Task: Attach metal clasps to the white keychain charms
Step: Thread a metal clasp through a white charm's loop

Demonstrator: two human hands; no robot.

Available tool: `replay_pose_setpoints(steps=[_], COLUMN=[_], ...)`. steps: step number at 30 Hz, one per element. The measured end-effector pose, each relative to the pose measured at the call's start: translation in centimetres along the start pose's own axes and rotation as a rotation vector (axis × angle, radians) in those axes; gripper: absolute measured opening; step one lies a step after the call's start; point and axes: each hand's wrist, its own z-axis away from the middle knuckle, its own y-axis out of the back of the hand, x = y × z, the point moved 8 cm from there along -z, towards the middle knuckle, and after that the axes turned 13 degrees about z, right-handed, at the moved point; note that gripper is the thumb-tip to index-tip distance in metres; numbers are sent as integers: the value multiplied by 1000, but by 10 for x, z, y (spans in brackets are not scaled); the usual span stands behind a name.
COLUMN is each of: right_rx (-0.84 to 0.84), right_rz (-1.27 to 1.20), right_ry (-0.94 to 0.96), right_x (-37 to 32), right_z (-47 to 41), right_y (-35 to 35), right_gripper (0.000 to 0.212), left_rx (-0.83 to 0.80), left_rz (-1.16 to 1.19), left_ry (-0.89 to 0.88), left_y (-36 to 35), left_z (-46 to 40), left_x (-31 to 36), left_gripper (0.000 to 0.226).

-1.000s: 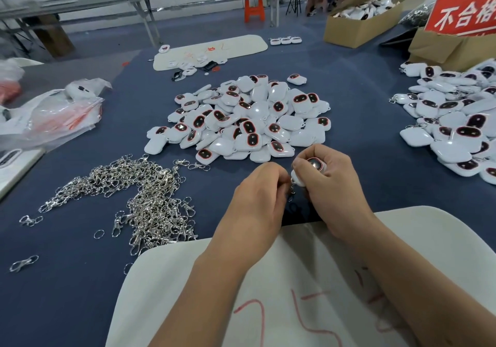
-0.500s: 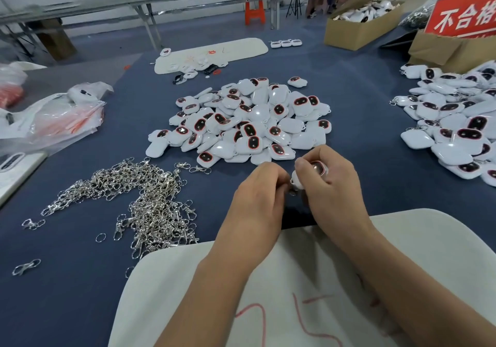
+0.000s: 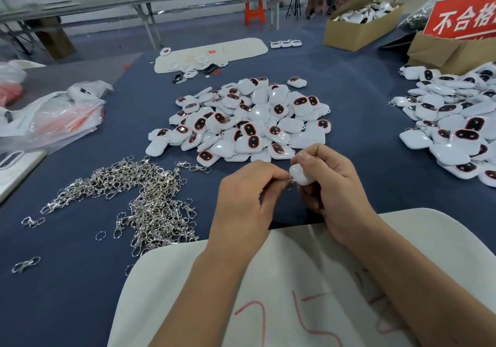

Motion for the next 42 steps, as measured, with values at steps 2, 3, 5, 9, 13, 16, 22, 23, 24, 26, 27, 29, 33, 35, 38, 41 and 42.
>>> replay_pose_setpoints(steps=[2,3,5,9,13,16,22,23,24,26,27,29,33,35,38,41,42], right_rx=[-8,-3,13,61,91,95,36,21,6,-30,-49,-83,-152,-182,-210,-193,-181], right_rz=[20,31,60,281,510,407,68,46,32,0,-16,-32,-115,-157,-135,-141,-148], right_ry=[23,35,72,216,395,325,165,157,147,117,99,58,3,8,18,7,6], right_x=[-1,-2,-4,-17,-32,-26,-14,-14,-14,-11,-10,-6,0,0,0,3,4], right_z=[1,1,3,10,19,14,7,6,6,4,3,2,1,0,0,-1,-2], right_y=[-1,-1,-1,-2,-10,-6,1,1,0,-2,-3,-5,-7,-10,-14,-13,-13], right_gripper=[17,15,14,9,4,6,14,14,15,17,18,24,25,28,29,22,20], left_rx=[-3,-11,-26,-11,42,109,47,49,57,87,112,162,232,286,327,265,222], left_rz=[-45,-67,-102,-147,-191,-57,327,388,431,470,499,607,716,719,690,591,523], left_ry=[11,25,61,126,148,207,371,405,422,425,429,450,494,509,503,480,461], left_y=[1,0,0,1,3,5,-4,-5,-4,-1,2,4,3,6,9,9,8], left_z=[0,0,0,0,1,2,1,2,2,1,1,3,6,6,7,5,3], left_x=[2,2,0,-4,-7,-14,-26,-29,-31,-33,-34,-37,-42,-45,-46,-43,-41], left_gripper=[8,7,8,11,13,12,29,29,30,27,24,18,14,15,15,17,18])
